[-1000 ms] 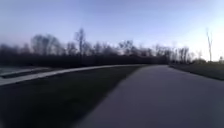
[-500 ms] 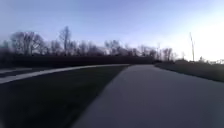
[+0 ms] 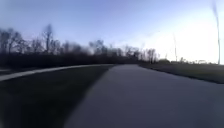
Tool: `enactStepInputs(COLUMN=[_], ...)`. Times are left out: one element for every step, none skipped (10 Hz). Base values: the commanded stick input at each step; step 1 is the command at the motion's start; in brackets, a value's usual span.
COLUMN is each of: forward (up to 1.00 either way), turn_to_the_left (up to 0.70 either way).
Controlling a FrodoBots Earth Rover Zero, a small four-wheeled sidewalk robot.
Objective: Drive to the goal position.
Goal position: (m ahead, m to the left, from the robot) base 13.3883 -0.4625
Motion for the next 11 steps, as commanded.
enactStepInputs(forward=[1.0, 1.0, 1.0, 1.0, 1.0, 1.0, 1.0, 1.0, 1.0, 1.0, 1.0], turn_to_the_left=[0.01, 0.01, 0.01, 0.01, 0.01, 0.01, 0.01, 0.01, 0.01, 0.01, 0.01])
